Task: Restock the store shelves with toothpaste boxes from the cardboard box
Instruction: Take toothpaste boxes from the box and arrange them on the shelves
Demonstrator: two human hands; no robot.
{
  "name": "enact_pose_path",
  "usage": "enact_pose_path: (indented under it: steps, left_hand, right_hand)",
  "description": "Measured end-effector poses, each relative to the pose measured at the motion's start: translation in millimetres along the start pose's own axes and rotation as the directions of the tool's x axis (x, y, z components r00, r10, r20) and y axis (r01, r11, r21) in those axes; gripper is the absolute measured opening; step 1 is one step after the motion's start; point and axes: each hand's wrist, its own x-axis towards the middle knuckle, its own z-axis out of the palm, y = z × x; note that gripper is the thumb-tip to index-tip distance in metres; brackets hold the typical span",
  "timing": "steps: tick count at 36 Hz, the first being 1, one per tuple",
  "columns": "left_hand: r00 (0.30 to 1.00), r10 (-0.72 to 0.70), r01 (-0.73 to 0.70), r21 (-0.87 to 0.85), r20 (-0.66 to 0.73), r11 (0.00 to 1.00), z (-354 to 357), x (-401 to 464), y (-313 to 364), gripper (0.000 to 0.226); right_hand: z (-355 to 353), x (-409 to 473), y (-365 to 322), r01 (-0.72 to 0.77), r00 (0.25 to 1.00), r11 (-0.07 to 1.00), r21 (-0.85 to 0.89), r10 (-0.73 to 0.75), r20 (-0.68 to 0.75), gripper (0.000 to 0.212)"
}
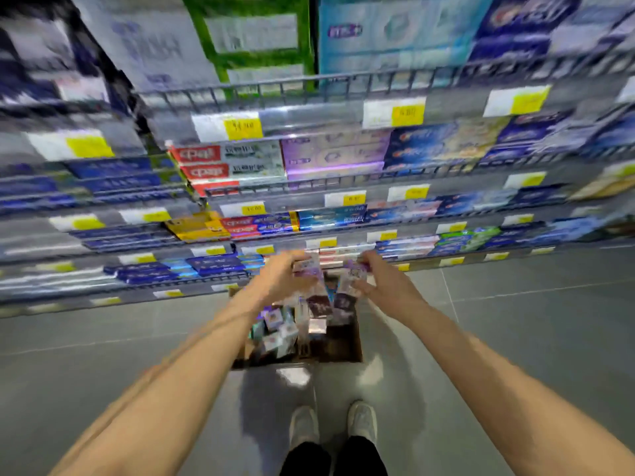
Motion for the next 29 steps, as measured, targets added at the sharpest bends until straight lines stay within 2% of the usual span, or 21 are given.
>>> enact_pose_path:
  steps: [3,9,11,17,21,25,26,29]
  left_hand:
    - [1.0,0.024,-0.024,-0.084,-0.006,0.996,-39,-16,23,0.03]
    - [0.99,0.078,-0.095,-0.144,-0.118,0.985,-97,-45,82,0.019]
    - [0.976,0.075,-0.117,-0.205,-0.204,0.972,-113,-62,102,0.021]
    - [0.916,0.079,-0.193,-0.257,-0.394,0.947,-139,-92,140,0.015]
    - [0.912,0.11,-0.207,-0.214,-0.394,0.955,-162,-123,162,0.018]
    - [0.912,0.124,-0.203,-0.166,-0.39,0.965,-182,-162,188,0.047]
    - [0.908,0.134,-0.213,-0.162,-0.398,0.963,-188,-171,195,0.048]
    - [0.883,0.139,-0.238,-0.172,-0.448,0.956,-209,-198,212,0.027]
  right_hand:
    - [-32,-15,-40,0.072,0.993,0.996,0.061,-0.066,-0.095,0.038]
    - [-89,-32,-113,0.238,0.966,0.964,0.117,-0.223,-0.133,0.05]
    - [-107,-42,-136,0.288,0.952,0.941,0.176,-0.262,-0.157,0.051]
    - [-132,-60,-175,0.332,0.938,0.845,0.419,-0.248,-0.244,0.033]
    - [-153,-84,-202,0.363,0.929,0.786,0.5,-0.265,-0.258,0.023]
    - [-171,-109,-229,0.411,0.908,0.782,0.468,-0.306,-0.286,0.03]
    - [-175,-114,-237,0.423,0.904,0.78,0.461,-0.327,-0.275,0.03]
    - [-184,-134,-266,0.46,0.888,0.733,0.501,-0.378,-0.262,0.026]
